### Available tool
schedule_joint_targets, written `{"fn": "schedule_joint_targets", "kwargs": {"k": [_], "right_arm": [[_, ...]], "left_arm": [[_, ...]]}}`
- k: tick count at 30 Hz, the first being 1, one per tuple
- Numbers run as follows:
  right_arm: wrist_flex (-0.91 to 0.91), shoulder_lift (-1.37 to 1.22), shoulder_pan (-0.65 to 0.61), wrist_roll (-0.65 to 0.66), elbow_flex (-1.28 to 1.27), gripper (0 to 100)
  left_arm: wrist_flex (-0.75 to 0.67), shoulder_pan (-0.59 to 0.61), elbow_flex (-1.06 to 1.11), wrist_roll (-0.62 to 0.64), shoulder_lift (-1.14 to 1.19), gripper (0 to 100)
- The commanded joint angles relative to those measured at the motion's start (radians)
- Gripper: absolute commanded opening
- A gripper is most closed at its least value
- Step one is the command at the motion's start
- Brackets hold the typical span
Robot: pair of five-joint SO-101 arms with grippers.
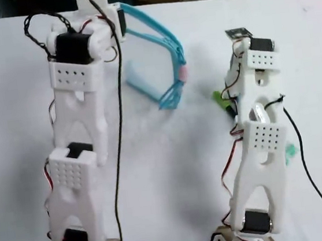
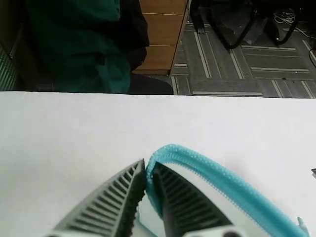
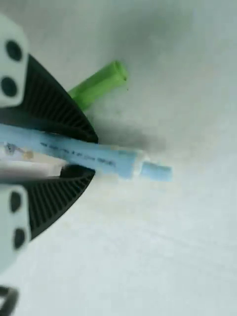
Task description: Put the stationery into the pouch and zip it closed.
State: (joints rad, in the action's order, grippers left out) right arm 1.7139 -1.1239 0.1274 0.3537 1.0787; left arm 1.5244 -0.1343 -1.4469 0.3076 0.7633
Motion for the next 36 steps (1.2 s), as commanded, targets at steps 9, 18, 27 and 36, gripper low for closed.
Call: {"fn": "schedule_joint_targets", "kwargs": {"k": [9,18,27,36], "right_arm": [[0.053,-0.002,-0.01,-0.009,0.293,1.9],[0.053,0.065,-0.016,-0.071,0.46,1.8],[-0.033,0.096,-0.07,-0.107,0.468,1.8],[-0.015,0.183,-0.088,-0.109,0.592,1.8]], "left_arm": [[-0.002,0.001,0.005,0.009,0.042,2],[-0.002,-0.001,0.005,0.009,0.042,2],[-0.002,-0.001,0.002,0.009,0.042,2],[-0.002,-0.001,0.002,0.009,0.042,2]]}}
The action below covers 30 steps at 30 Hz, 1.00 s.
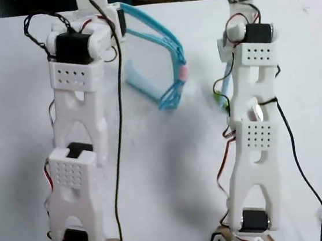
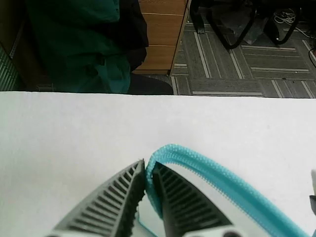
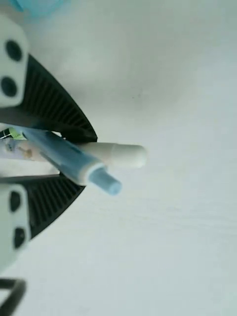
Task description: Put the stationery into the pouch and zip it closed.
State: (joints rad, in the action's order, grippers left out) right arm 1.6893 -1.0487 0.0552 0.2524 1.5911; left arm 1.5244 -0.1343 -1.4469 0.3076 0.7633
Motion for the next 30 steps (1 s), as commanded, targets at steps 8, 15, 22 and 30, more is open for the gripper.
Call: {"fn": "schedule_joint_targets", "kwargs": {"k": [8,15,22,30], "right_arm": [[0.051,0.305,-0.108,-0.008,0.074,1.8],[-0.036,0.484,-0.185,-0.11,0.074,1.8],[-0.282,0.624,-0.255,-0.114,0.071,1.8],[-0.401,0.674,-0.314,-0.121,0.064,1.8]], "left_arm": [[-0.002,-0.001,0.002,0.009,0.042,2],[-0.002,-0.001,0.002,0.009,0.041,2],[-0.002,-0.001,0.002,0.009,0.041,2],[-0.002,-0.002,0.002,0.009,0.041,2]]}}
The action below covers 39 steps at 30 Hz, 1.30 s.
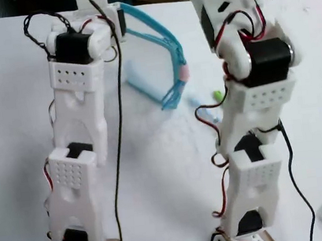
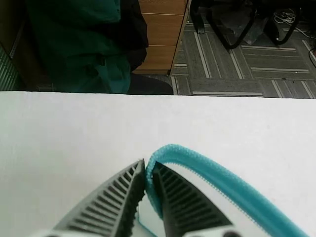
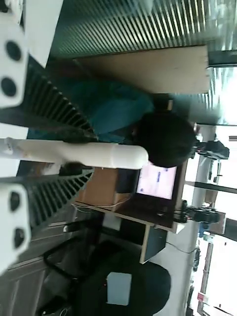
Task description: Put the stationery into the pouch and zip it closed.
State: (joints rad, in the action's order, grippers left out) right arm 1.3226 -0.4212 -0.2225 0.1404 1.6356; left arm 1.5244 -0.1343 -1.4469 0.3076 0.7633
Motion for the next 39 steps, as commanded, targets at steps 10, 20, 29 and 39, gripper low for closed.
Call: {"fn": "schedule_joint_targets", "kwargs": {"k": [10,20,29,39], "right_arm": [[-0.035,-0.081,-0.148,-0.244,0.031,1.8],[-0.111,-0.237,-0.148,-0.298,0.031,1.8],[0.008,-0.251,-0.153,-0.221,0.029,6.0],[0.156,-0.222,-0.188,-0.143,0.031,37.3]], "left_arm": [[-0.002,-0.002,0.002,0.009,0.042,2],[-0.009,0.005,0.002,0.009,0.041,2],[-0.011,0.005,0.005,0.011,0.041,2],[-0.012,0.005,0.003,0.011,0.042,2]]}}
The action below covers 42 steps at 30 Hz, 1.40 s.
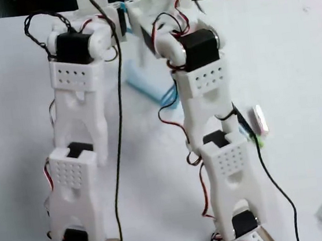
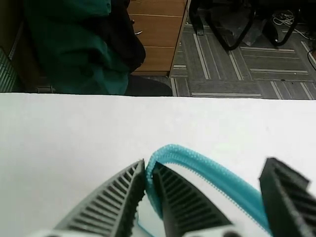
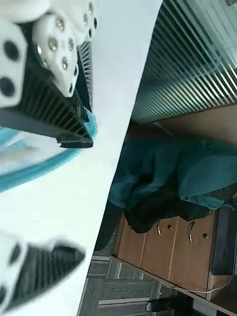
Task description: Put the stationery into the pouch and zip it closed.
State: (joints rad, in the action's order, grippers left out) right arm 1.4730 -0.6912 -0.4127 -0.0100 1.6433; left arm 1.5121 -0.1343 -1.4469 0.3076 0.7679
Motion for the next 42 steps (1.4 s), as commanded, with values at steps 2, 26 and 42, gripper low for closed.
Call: {"fn": "schedule_joint_targets", "kwargs": {"k": [2,26,42], "right_arm": [[-0.01,0.073,0.008,0.008,0.023,35.6],[0.292,0.027,0.429,0.594,-0.677,36.0],[0.249,-0.237,0.358,0.617,-0.761,36.9]], "left_arm": [[0.0,0.005,0.003,0.011,0.038,2],[-0.003,0.012,0.006,0.011,0.038,2],[-0.005,0.016,0.003,0.011,0.038,2]]}}
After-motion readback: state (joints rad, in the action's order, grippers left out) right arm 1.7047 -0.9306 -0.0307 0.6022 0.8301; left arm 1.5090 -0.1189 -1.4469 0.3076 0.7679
